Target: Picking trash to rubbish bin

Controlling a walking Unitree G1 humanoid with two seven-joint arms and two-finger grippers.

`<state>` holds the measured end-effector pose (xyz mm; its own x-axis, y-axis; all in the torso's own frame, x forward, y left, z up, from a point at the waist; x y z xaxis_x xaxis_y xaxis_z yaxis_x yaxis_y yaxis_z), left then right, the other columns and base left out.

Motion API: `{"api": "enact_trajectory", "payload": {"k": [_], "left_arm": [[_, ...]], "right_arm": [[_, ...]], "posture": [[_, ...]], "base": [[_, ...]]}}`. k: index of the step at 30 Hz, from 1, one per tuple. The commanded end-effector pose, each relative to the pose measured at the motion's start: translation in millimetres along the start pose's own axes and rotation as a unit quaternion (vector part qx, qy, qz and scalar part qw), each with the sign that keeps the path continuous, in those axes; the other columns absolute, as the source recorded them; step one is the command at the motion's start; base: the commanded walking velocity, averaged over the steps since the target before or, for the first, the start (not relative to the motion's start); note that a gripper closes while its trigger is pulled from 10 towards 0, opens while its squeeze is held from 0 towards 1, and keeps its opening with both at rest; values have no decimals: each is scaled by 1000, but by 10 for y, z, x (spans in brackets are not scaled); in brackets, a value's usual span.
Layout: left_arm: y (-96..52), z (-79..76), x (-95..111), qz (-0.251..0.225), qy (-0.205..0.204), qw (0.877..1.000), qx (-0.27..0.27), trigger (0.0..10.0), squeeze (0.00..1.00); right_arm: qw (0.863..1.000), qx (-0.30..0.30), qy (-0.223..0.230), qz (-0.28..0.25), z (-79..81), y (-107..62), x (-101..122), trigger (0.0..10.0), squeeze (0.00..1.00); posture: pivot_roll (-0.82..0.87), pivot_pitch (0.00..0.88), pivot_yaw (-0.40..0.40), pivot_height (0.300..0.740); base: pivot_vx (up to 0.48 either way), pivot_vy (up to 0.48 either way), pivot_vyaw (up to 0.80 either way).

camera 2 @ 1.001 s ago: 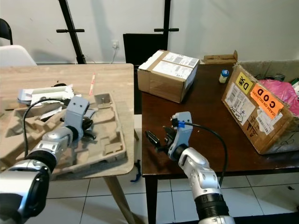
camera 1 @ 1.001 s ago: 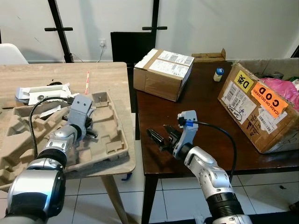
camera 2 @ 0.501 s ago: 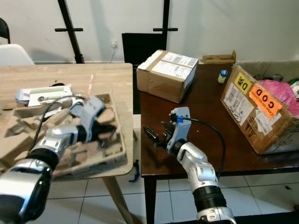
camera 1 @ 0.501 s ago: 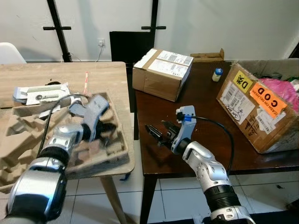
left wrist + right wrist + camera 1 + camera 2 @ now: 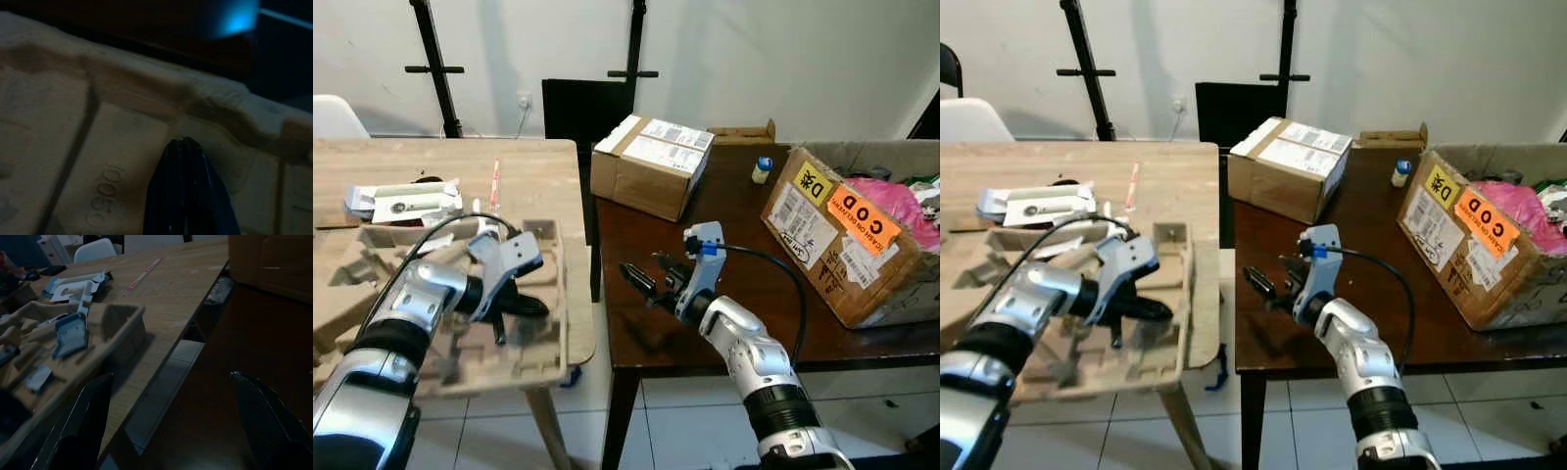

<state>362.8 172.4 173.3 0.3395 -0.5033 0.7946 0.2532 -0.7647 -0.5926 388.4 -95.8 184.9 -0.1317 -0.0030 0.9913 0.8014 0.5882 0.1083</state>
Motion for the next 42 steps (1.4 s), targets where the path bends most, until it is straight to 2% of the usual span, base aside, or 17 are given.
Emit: {"api": "enact_trajectory", "payload": {"k": [1, 6, 7, 8, 11, 12, 13, 14, 15, 21, 26, 29, 30, 32, 33, 38, 42], "left_arm": [[-4, -70, -84, 18, -16, 999, -24, 10000, 0], [-119, 54, 222, -51, 40, 997, 46, 10000, 0], [-298, 376, 474, -133, 59, 965, 217, 10000, 0], [-389, 480, 553, -160, 61, 944, 281, 10000, 0], [-631, 679, 625, -217, 6, 890, 401, 10000, 0], [-631, 679, 625, -217, 6, 890, 401, 10000, 0], [-685, 704, 631, -230, -10, 879, 418, 10000, 133], [-685, 704, 631, -230, -10, 879, 418, 10000, 133], [-732, 727, 619, -242, -35, 868, 431, 10000, 1000], [-652, 746, 488, -250, -93, 866, 423, 10000, 1000], [-524, 817, 292, -280, -153, 832, 454, 10000, 1000], [-355, 756, 267, -280, -165, 853, 409, 10000, 1000], [-355, 756, 267, -280, -165, 853, 409, 10000, 1000], [-201, 660, 242, -250, -121, 888, 367, 10000, 1000], [-184, 661, 189, -228, -107, 892, 376, 10000, 1000], [-204, 693, 107, -214, -105, 885, 400, 10000, 1000], [-273, 763, 6, -188, -93, 866, 454, 10000, 1000]], "right_arm": [[1000, 5, -1, 3, 15, 6, -33, 10000, 0], [1000, 7, -2, 2, 11, 15, -38, 10000, 0], [1000, 8, -2, 2, 14, 21, -39, 10000, 0], [1000, 8, -2, 2, 17, 25, -40, 10000, 0], [1000, 8, -2, 1, 23, 32, -38, 10000, 0], [1000, 8, -2, 1, 23, 32, -38, 10000, 0], [1000, 8, -2, 1, 22, 31, -36, 10000, 0], [1000, 8, -2, 1, 22, 31, -36, 10000, 0], [1000, 8, -3, 1, 18, 29, -34, 10000, 0], [1000, 8, -4, 3, -1, 23, -51, 10000, 0], [1000, 8, -4, 6, 16, 21, -87, 10000, 0], [1000, 10, -4, 7, 38, 15, -102, 10000, 0], [1000, 10, -4, 7, 38, 15, -102, 10000, 0], [1000, 11, -4, 9, 50, 7, -121, 10000, 0], [1000, 12, -4, 10, 53, 6, -127, 10000, 0], [1000, 12, -4, 10, 57, 10, -129, 10000, 0], [1000, 15, -2, 9, 83, 19, -135, 10000, 0]], "posture": [[45, 130, -51, 740], [48, 127, -52, 740], [49, 129, -52, 740], [48, 129, -51, 740], [45, 131, -51, 740], [45, 131, -51, 740], [45, 131, -51, 740], [45, 131, -51, 740], [45, 131, -51, 740], [39, 134, -52, 740], [39, 136, -51, 740], [34, 138, -54, 740], [34, 138, -54, 740], [35, 134, -52, 740], [35, 134, -52, 740], [35, 133, -50, 740], [38, 130, -49, 740]], "base": [[0, 0, 0], [0, 0, 0], [0, 0, 0], [0, 0, 0], [0, 0, 0], [0, 0, 0], [0, 0, 0], [0, 0, 0], [0, 0, 0], [0, 0, 0], [0, 0, 0], [0, 0, 0], [0, 0, 0], [0, 0, 0], [0, 0, 0], [0, 0, 0], [0, 0, 0]]}}
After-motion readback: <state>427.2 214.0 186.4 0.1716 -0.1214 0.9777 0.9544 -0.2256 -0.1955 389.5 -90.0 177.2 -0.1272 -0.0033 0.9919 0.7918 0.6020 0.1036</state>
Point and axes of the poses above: a point about 5 cm out from each wrist's last joint towards the gripper, its own y axis pointing out of the wrist towards the gripper, its own x axis along the axis of the wrist's last joint, z = x × y, the point moved 3 cm from there along y, pointing out of the wrist towards the gripper, and after that the axes turned 15 degrees about -y, right-handed, at the moved point
